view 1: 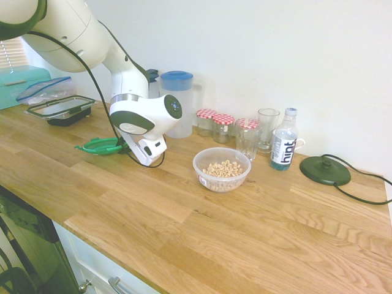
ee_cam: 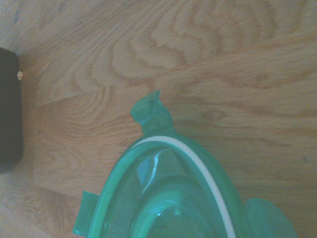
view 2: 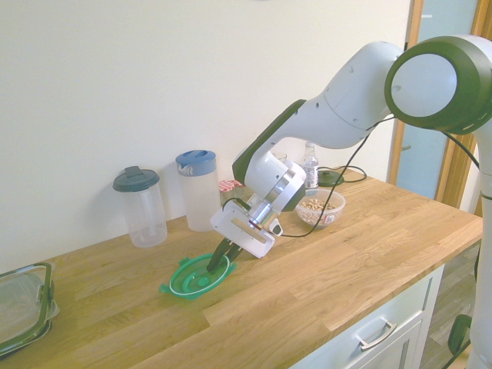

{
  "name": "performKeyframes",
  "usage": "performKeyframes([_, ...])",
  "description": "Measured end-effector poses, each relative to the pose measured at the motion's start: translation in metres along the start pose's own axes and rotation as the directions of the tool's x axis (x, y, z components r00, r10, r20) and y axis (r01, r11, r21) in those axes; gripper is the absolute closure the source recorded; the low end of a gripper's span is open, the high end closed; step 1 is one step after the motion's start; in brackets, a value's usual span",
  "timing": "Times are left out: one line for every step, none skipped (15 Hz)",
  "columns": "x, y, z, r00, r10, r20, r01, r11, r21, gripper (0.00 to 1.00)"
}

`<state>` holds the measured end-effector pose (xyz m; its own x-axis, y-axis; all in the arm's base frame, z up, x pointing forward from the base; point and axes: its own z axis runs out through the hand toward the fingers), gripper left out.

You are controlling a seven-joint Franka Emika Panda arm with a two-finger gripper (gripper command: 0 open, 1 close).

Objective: Cover the lid of food container

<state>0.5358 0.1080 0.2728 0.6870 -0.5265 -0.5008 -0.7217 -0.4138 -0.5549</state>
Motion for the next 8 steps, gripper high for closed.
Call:
performKeyframes([0.000,0.000,0.000,1.000,-0.003,0.001,0.003,1.000,-0.005,1.00])
performKeyframes([-0.001,0.000,0.000,1.000,-0.007,0.004,0.007,1.000,-0.013,1.00])
performKeyframes([-0.002,-0.001,0.001,1.000,-0.020,0.013,0.020,0.999,-0.036,1.00])
performKeyframes([-0.006,-0.002,0.001,0.999,-0.035,0.023,0.037,0.997,-0.069,1.00])
performKeyframes([-0.012,-0.008,-0.004,0.998,-0.060,0.015,0.062,0.992,-0.106,1.00])
performKeyframes([-0.021,-0.017,-0.012,0.996,-0.094,-0.004,0.092,0.983,-0.157,1.00])
performKeyframes([-0.034,-0.027,-0.025,0.990,-0.137,-0.031,0.128,0.969,-0.213,1.00])
performKeyframes([-0.050,-0.040,-0.045,0.983,-0.176,-0.054,0.157,0.954,-0.256,1.00])
